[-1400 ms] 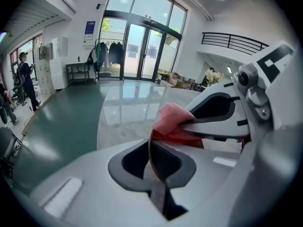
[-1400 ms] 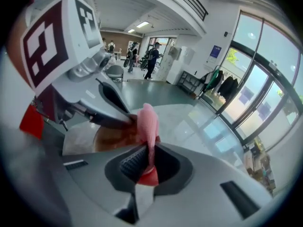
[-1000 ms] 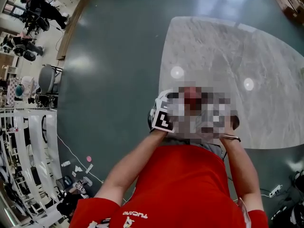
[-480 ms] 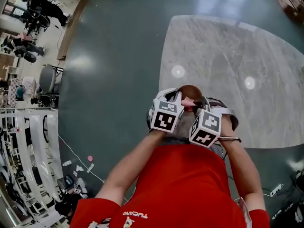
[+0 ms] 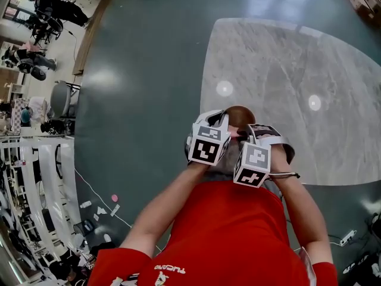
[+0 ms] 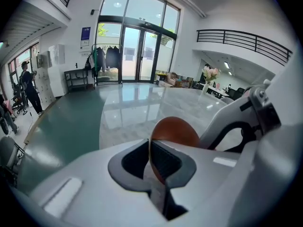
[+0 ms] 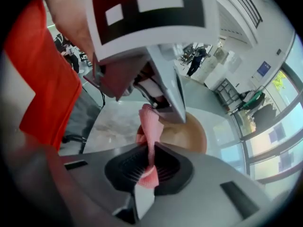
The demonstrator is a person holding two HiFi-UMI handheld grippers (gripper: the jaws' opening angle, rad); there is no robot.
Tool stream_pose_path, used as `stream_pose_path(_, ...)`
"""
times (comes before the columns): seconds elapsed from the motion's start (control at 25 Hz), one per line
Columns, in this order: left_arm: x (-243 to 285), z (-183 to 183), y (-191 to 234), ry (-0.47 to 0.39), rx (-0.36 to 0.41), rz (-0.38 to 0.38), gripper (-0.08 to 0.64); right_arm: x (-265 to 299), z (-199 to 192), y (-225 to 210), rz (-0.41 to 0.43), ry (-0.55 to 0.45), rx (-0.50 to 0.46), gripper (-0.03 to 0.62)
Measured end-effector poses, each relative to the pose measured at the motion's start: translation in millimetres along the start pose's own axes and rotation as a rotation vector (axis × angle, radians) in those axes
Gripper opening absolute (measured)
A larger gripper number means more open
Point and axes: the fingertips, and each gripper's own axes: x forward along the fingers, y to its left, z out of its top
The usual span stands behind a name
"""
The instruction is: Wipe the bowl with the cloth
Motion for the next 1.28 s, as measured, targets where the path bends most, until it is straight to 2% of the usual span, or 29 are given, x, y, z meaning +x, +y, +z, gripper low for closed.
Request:
stream_pose_path(0.16, 2.0, -1.3, -3.1, 0.002, -0.03, -0.018, 0.017, 3.0, 5.4, -2.7, -0.044, -0.015, -0.051, 0.018)
stream_pose_path(0.36, 2.5, 2.7, -5.3, 0.003, -0.035, -0.035, 0.017, 9.0, 13.8, -9.7, -0.051, -0.021, -0.083, 0.019)
stream_pose_path(0.52, 2.0, 4.1, -6.5, -0.005, -0.044, -0.047, 0.015, 4.4, 0.7, -29.5, -0.119, -0.015, -0.011, 0.018)
stream_pose_path(0.72, 1.2, 3.7, -0.4, -0.003, -0.048, -0.055, 0.015, 12.1, 13.4, -29.4, -0.113, -0.007, -0.052, 0.02)
stream_pose_path(0.92, -5.6, 5.6, 0.3, -0.002, -0.044, -0.067, 0.016, 4.2, 12.3, -38.6, -0.145, 0.001, -0.005, 0.02)
stream_pose_path(1.0, -7.4, 5.0, -0.3, 0.002, -0.044, -0.071, 0.015, 1.6, 14.9, -46.2, -0.178, 0.004, 0.007, 0.018)
stream_pose_path(1.12, -6.7, 2.7, -4.0, 0.005, -0.039, -0.081, 0.015, -1.3, 8.7, -64.0, -0.239, 0.022, 0.079, 0.02)
stream_pose_path(1.28, -5.2, -3.8, 2.4, 0.013, -0.048, -0.082, 0.015, 3.5, 9.8, -59.4, -0.221, 0.019, 0.098, 0.019)
